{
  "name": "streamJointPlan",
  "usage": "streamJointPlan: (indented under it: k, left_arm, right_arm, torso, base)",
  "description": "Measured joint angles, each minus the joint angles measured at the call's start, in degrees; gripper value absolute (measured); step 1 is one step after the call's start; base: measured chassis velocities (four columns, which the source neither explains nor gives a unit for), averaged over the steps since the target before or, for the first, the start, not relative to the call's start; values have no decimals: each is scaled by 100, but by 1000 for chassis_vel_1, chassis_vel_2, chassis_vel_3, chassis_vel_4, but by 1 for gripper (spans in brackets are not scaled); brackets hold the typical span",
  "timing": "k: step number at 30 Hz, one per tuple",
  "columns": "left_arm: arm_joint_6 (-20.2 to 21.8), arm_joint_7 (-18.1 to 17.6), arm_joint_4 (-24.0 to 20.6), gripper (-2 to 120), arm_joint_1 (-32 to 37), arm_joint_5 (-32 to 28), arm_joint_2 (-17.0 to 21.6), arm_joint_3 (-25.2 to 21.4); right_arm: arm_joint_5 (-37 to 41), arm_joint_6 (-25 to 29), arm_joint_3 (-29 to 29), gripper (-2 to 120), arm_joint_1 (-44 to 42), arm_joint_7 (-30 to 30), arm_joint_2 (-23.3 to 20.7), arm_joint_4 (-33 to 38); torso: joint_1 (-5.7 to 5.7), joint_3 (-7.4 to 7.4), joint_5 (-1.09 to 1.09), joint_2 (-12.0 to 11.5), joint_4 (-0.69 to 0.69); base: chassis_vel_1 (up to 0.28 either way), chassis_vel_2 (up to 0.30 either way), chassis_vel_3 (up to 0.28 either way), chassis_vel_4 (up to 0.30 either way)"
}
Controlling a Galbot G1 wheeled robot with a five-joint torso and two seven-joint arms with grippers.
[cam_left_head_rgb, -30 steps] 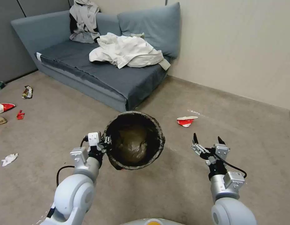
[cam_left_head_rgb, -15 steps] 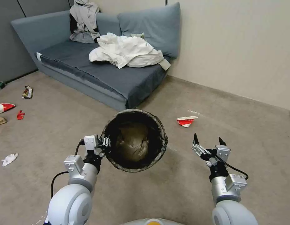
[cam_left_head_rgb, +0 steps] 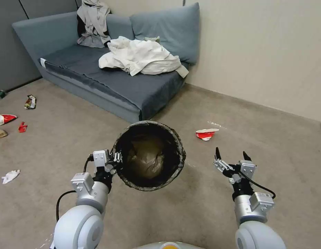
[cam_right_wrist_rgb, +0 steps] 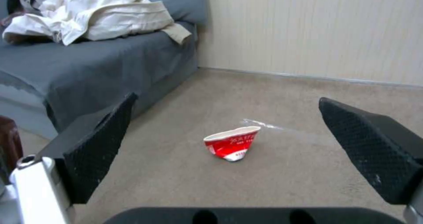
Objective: Pick up the trash can from the floor.
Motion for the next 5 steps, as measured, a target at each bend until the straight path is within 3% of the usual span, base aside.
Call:
streamJointPlan:
  k: [5]
  left_arm:
    - [15,-15,24,3,-14,-5,-3,15]
  right_arm:
    - [6,-11,30,100,1,2,-8,-9]
  torso:
    - [0,0,0,0,0]
  base:
    - [0,0,0,0]
